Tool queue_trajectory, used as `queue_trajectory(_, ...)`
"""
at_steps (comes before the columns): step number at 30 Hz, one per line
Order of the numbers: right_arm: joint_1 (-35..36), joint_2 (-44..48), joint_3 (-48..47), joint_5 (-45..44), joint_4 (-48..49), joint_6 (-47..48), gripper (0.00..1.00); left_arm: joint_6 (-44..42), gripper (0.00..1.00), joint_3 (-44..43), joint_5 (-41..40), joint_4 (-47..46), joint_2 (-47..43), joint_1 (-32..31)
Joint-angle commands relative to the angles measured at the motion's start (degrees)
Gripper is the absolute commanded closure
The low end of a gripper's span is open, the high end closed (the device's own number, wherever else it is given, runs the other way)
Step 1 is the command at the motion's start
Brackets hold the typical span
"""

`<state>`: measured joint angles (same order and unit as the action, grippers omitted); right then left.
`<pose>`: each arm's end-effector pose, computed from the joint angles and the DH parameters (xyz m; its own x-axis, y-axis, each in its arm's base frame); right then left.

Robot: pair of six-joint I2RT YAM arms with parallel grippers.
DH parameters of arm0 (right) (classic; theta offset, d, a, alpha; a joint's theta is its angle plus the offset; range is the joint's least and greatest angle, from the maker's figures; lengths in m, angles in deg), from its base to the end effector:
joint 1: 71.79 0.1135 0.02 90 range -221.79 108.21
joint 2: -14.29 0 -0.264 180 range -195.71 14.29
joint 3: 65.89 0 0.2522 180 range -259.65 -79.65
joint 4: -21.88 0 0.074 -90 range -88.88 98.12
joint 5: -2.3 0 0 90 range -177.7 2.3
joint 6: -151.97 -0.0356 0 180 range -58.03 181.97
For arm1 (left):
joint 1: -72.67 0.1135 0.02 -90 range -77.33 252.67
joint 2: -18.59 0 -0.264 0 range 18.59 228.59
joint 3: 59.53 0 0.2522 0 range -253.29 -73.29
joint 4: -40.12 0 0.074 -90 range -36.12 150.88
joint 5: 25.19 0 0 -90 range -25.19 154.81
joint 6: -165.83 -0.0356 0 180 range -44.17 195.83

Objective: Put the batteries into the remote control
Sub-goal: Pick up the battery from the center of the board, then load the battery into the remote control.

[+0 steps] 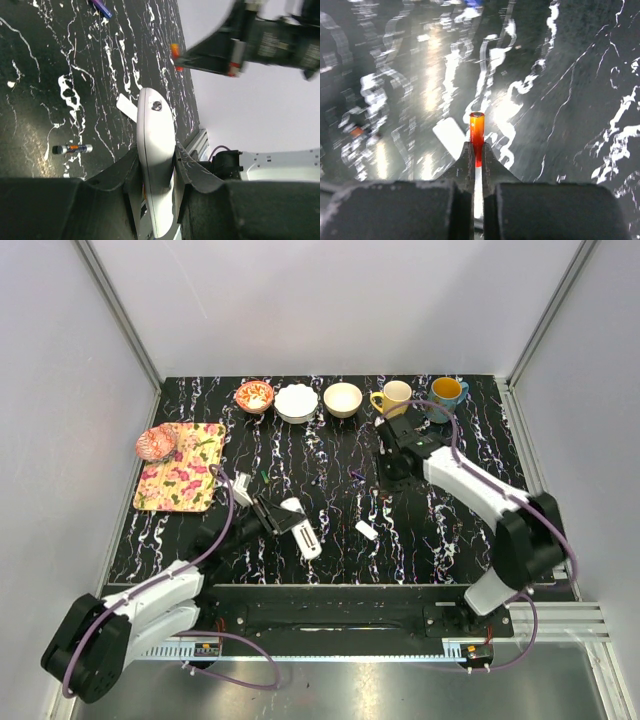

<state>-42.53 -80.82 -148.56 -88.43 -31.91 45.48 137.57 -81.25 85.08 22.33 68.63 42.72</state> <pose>0.2916 0.1628 0.2218 -0.9030 -0.1806 -0.3898 -0.2377 0.9658 0.1032 0.1481 -0.0996 0.1766 -0.7474 -0.5229 -0.4097 0.2220 0.3847 -0.8960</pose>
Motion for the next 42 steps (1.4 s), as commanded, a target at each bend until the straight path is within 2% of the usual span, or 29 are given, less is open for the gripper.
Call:
queue_trajectory(1,6.59,12.04,-8.34,5.13,-11.71,-2.67,1.0,1.72,1.0,-4.6,-1.99,-10.01,3.91,-0.37)
queue_trajectory(6,11.52,16.1,-14.66,8.89,-23.66,-2.75,1.0,4.36,1.0,-6.09,-2.87,-17.66,10.76,-0.98)
queue_trajectory(10,13.45,13.82,-20.56,15.93,-31.23,-2.58,1.0,6.2,1.0,-7.76,-2.87,-22.93,16.04,-2.21)
queue_trajectory(15,16.62,10.65,-24.17,17.95,-34.76,-2.14,1.0,9.45,1.0,-9.43,-2.52,-31.63,23.33,-3.79)
queue_trajectory(20,18.2,9.16,-22.33,18.4,-30.91,-3.63,1.0,11.47,1.0,-10.14,-2.52,-37.79,28.09,-5.64)
queue_trajectory(29,19.26,7.66,-17.41,18.93,-21.76,-6.53,1.0,11.21,1.0,-10.23,-2.61,-38.58,28.44,-7.66)
queue_trajectory(36,19.88,8.54,-13.1,15.94,-14.3,-9.7,1.0,11.83,1.0,-9.96,-2.87,-38.94,28.53,-8.54)
queue_trajectory(42,20.14,8.01,-12.39,14.36,-12.88,-9.79,1.0,12.09,1.0,-9.79,-2.78,-39.64,28.88,-8.8)
